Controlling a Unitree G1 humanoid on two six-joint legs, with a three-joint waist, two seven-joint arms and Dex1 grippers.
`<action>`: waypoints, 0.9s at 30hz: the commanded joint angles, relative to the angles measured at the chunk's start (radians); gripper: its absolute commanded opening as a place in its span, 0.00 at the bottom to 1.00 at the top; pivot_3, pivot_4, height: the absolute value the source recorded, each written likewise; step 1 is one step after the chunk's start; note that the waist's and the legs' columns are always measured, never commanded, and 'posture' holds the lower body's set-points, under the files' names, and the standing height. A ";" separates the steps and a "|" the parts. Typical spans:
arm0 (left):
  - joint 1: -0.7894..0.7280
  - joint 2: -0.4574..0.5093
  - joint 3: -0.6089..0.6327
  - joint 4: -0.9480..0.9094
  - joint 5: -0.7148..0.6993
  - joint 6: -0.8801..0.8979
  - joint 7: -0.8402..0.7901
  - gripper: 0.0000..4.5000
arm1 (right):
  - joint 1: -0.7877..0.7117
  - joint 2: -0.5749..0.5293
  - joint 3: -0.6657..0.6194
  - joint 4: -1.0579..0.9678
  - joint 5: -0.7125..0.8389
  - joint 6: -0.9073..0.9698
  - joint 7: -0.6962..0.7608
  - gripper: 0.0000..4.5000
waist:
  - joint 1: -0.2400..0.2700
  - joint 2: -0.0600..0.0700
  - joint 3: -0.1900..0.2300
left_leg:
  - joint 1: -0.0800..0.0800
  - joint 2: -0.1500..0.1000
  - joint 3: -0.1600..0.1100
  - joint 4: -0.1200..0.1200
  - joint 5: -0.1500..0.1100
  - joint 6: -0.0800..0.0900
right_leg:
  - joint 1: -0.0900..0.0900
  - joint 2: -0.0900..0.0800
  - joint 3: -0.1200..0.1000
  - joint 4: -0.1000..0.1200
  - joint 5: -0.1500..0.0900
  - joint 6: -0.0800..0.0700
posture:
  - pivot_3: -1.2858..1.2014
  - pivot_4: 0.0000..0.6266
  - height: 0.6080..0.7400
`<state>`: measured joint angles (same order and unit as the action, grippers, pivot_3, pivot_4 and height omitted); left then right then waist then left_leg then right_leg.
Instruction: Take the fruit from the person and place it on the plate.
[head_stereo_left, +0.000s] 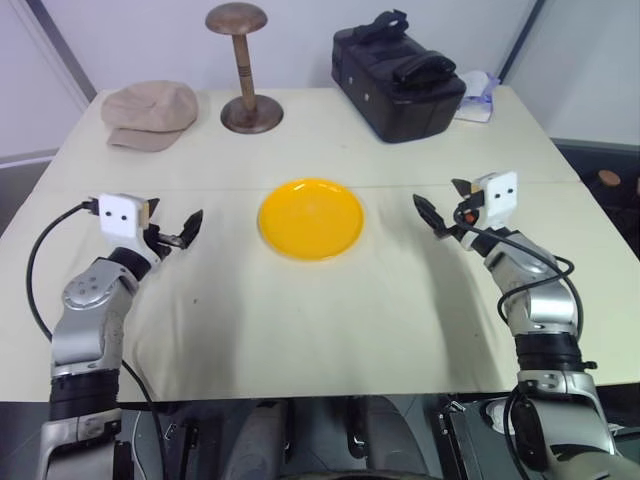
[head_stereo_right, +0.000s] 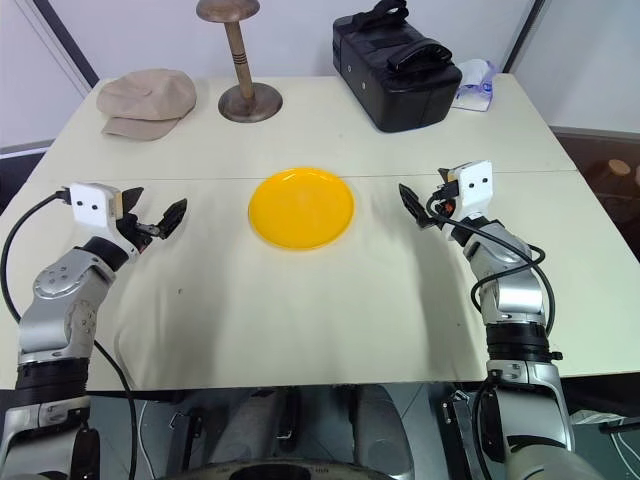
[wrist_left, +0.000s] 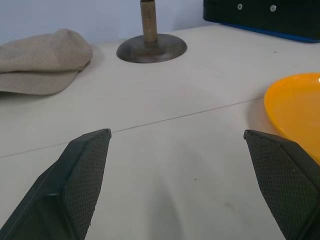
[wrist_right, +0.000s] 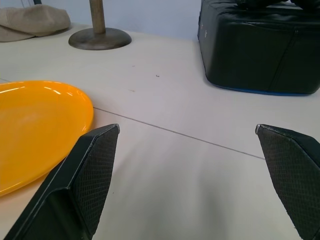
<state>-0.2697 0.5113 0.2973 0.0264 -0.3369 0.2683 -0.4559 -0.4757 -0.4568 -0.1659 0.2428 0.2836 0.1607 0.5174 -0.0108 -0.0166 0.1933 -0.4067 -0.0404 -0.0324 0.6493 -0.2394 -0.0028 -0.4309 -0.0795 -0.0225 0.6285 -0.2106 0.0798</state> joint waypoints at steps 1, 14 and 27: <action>-0.002 0.011 0.037 -0.025 -0.015 -0.024 -0.001 0.99 | -0.018 -0.008 -0.021 -0.004 0.001 -0.026 0.003 1.00 | 0.000 0.000 0.000 | 0.000 0.000 0.000 0.000 0.000 0.000 | 0.000 0.000 0.000 0.000 0.000 0.000 | 0.52 0.24 1.00; 0.024 0.013 0.044 -0.040 -0.012 -0.027 -0.002 0.99 | -0.012 -0.005 -0.022 -0.004 -0.001 -0.024 0.002 1.00 | 0.000 0.000 0.000 | 0.000 0.000 0.000 0.000 0.000 0.000 | 0.000 0.000 0.000 0.000 0.000 0.000 | 0.52 0.24 1.00; 0.033 0.022 0.051 -0.029 -0.001 -0.030 0.000 0.99 | -0.015 -0.003 -0.019 -0.001 -0.004 -0.024 0.000 1.00 | 0.000 0.000 0.000 | 0.000 0.000 0.000 0.000 0.000 0.000 | 0.000 0.000 0.000 0.000 0.000 0.000 | 0.52 0.24 1.00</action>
<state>-0.2370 0.5142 0.3283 0.0246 -0.3375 0.2558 -0.4537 -0.4757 -0.4562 -0.1660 0.2507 0.2784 0.1593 0.5183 -0.0106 -0.0166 0.1933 -0.4067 -0.0403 -0.0324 0.6492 -0.2395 -0.0028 -0.4309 -0.0798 -0.0225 0.6283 -0.2106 0.0797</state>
